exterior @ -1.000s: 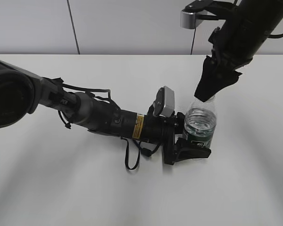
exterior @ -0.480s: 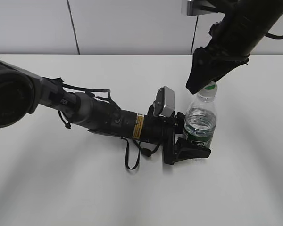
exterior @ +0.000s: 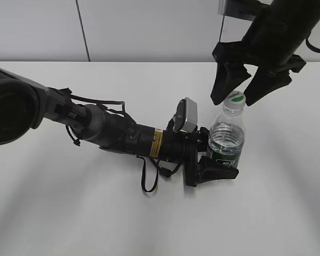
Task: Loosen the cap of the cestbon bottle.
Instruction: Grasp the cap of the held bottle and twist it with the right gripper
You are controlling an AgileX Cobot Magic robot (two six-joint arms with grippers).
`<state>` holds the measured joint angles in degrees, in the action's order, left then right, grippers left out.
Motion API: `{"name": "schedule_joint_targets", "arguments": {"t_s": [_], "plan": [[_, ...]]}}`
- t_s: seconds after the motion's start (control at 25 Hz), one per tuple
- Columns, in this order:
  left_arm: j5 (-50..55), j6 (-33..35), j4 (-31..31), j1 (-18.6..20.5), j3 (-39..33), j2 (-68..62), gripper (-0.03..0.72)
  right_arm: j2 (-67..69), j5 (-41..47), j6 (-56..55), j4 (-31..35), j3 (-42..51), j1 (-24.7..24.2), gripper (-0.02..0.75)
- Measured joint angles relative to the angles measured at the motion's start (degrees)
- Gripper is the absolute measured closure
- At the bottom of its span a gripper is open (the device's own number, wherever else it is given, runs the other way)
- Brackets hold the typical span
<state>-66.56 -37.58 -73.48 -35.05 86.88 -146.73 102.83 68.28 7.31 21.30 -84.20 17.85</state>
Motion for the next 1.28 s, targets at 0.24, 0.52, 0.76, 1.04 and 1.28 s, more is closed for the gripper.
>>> {"name": "schedule_joint_targets", "arguments": {"t_s": [0.24, 0.52, 0.76, 1.04, 1.28], "plan": [[0.0, 0.0, 0.0, 0.0, 0.0, 0.0, 0.153, -0.1, 1.0, -1.5, -0.1, 0.0, 0.0, 0.2], [0.0, 0.0, 0.0, 0.0, 0.0, 0.0, 0.153, -0.1, 1.2, -1.5, -2.1, 0.0, 0.0, 0.3], [0.1, 0.0, 0.1, 0.0, 0.0, 0.0, 0.153, -0.1, 1.2, 0.0, -2.2, 0.0, 0.0, 0.397], [0.1, 0.0, 0.1, 0.0, 0.0, 0.0, 0.153, -0.2, 1.2, 1.4, -2.2, 0.0, 0.0, 0.435], [0.1, 0.0, 0.1, 0.0, 0.0, 0.0, 0.153, -0.2, 1.2, 8.1, -2.2, 0.0, 0.0, 0.435]]}}
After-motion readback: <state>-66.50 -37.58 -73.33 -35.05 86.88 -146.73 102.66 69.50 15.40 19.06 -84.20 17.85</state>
